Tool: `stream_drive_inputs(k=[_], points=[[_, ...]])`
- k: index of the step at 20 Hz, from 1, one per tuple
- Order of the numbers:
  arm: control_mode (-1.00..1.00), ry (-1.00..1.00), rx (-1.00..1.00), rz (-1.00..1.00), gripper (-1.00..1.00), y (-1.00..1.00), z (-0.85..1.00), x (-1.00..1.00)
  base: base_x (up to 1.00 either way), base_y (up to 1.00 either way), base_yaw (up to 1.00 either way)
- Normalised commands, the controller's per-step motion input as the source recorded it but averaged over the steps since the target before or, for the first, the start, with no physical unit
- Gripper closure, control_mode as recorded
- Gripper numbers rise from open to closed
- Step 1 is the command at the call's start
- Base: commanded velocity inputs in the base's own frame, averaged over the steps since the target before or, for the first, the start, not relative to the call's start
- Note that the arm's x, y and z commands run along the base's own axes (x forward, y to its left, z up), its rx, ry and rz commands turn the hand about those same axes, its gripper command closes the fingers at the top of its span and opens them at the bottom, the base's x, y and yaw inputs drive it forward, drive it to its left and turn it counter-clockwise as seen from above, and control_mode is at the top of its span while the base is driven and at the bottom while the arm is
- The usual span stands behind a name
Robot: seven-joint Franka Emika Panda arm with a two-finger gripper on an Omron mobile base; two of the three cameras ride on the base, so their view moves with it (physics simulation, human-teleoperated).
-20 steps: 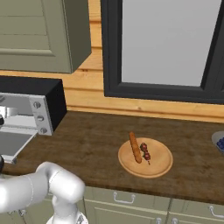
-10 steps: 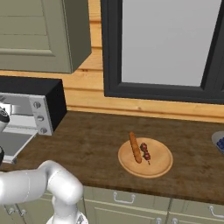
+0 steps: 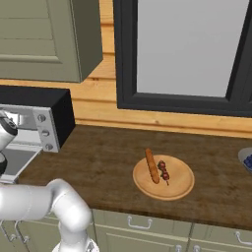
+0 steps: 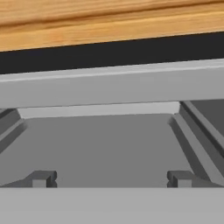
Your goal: Pick up the kebab skewer and baguette bread, and place them inside the toaster oven. Close the toaster oven door and start by setting the timer.
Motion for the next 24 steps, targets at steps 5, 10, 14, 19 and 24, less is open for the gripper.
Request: stream_drive_inputs(k=[5,10,14,19,24], points=[[-1.00,0.02,0.01,-0.02,-1.00,0.00,-0.22,0.08,0.00,0.00,0.00],[-1.00,0.03,0.00,0.00,-1.00,0.00,-0.27,0.05,0.00,0.00,0.00],[-1.00,0.07,0.00,0.00,-1.00,0.00,-0.08,0.24,0.00,0.00,0.00],[-1.00,0.10,0.00,0.00,-1.00,0.01,-0.15,0.08,0.00,0.00,0.00],[-1.00,0.11,0.00,0.00,-1.00,0.05,-0.25,-0.01,0.00,0.00,0.00]])
